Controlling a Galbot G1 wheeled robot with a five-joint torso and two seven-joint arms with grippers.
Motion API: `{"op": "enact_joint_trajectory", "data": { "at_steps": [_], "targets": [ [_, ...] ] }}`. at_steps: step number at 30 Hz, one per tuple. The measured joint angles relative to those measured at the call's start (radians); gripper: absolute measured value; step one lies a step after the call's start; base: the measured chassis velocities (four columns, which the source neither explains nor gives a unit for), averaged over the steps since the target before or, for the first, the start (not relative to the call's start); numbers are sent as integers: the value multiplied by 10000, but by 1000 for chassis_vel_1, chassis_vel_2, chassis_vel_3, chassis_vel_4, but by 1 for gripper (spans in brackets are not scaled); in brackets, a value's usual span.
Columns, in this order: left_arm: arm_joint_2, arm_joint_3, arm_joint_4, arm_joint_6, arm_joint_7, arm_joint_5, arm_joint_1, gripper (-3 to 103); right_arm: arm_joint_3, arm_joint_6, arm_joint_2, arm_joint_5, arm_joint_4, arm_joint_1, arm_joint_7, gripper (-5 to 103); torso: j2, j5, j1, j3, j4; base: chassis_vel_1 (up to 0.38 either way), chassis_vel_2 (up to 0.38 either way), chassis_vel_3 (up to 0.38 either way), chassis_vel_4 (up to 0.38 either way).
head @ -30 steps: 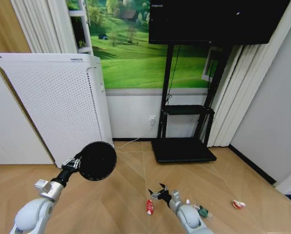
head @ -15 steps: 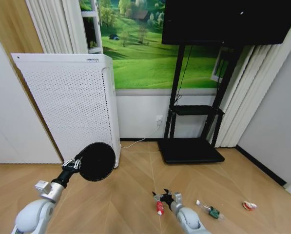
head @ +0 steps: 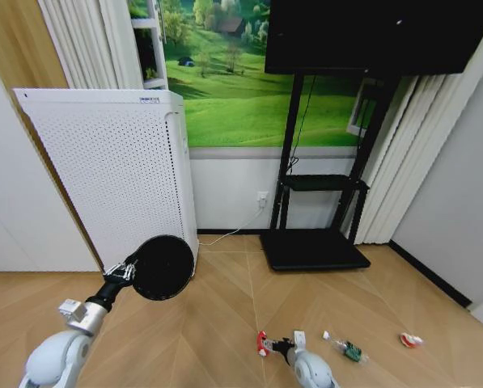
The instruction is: Pick up the trash bin and place the garbage on the floor into it.
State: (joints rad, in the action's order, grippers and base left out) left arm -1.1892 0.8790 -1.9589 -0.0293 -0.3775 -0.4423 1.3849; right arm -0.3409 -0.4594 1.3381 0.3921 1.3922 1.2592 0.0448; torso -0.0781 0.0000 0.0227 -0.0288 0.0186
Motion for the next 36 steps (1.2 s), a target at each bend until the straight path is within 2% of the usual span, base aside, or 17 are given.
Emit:
{"op": "enact_joint_trajectory", "data": {
  "at_steps": [2,9,22,36],
  "targets": [
    [-27,1,-52,-1,0,34,63,7,34,362,61,-534,-237,-62,1,100,0,0,0,0,1,0,0,0,0],
    [-59,4,-194,-74,0,54,111,7,214,591,273,-946,-548,-262,151,100,0,-1,0,0,0,0,0,0,0],
    [-149,28,-356,-170,15,117,207,7,377,600,482,-534,-733,-309,146,100,0,0,-1,0,-1,0,0,0,0],
    [-218,129,-426,-170,111,178,395,7,308,1164,1072,-761,-1824,-607,155,100,0,-1,0,0,0,0,0,0,0]
  ]
}}
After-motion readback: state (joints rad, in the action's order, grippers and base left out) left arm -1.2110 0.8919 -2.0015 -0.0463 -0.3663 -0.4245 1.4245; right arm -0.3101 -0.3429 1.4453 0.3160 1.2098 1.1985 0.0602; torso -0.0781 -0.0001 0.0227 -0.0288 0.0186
